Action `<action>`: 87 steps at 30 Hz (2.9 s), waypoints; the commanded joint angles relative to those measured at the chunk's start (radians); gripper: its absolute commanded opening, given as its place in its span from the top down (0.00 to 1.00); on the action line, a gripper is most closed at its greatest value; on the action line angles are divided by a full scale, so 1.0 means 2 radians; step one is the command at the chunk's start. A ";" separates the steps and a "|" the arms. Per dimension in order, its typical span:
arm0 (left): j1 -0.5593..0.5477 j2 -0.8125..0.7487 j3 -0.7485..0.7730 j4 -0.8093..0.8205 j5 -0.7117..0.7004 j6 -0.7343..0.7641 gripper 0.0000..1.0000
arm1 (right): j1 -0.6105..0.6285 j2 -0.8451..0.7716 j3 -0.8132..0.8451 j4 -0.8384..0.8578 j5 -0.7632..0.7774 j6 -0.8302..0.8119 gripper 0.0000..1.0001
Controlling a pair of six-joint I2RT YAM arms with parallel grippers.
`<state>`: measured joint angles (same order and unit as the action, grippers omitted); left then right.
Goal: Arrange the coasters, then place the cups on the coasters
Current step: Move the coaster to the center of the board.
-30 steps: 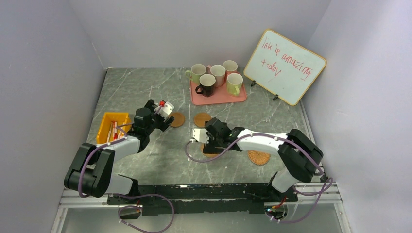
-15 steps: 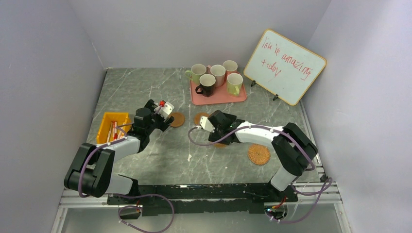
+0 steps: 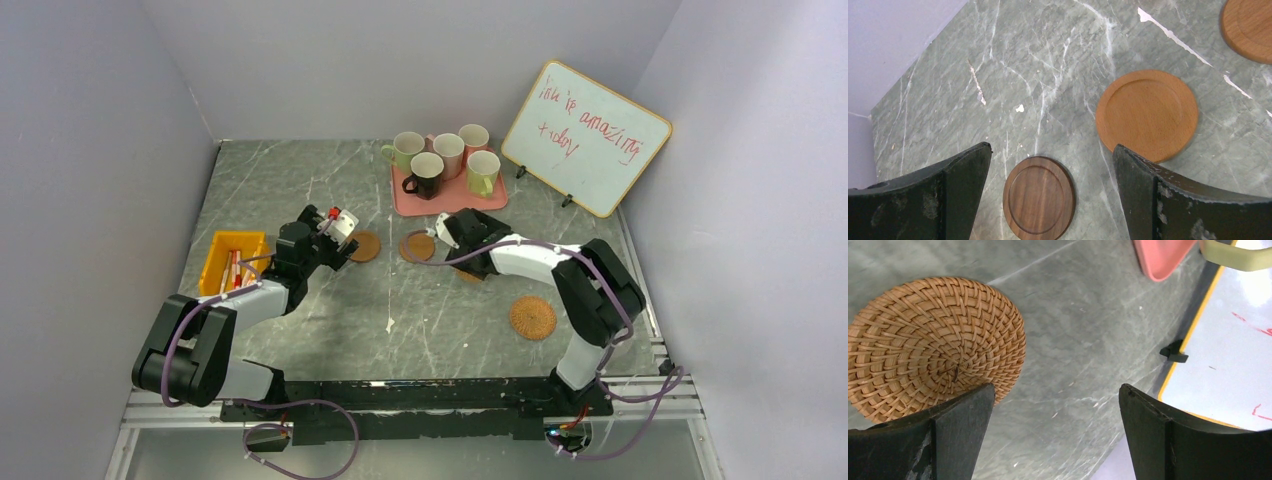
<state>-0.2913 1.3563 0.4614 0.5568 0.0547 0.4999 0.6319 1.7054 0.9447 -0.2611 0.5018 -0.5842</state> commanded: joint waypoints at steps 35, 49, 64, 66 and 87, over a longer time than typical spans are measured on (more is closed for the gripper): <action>0.002 -0.013 -0.003 0.021 -0.001 -0.003 0.04 | -0.019 0.056 0.010 0.121 0.054 0.027 0.00; 0.002 -0.013 -0.003 0.020 0.000 -0.002 0.04 | -0.018 0.057 0.007 0.144 0.065 0.026 0.00; 0.002 -0.012 -0.004 0.022 -0.001 -0.002 0.04 | -0.018 -0.040 -0.008 0.163 0.064 0.029 0.00; 0.002 -0.012 -0.004 0.022 -0.002 -0.002 0.04 | -0.018 -0.063 -0.012 0.156 0.054 0.028 0.00; 0.001 -0.014 -0.004 0.021 0.000 -0.003 0.04 | -0.018 0.005 -0.012 0.159 0.048 0.038 0.00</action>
<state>-0.2913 1.3563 0.4610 0.5571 0.0547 0.5003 0.5987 1.7008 0.9184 0.0174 0.5777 -0.5297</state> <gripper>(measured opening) 0.966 0.997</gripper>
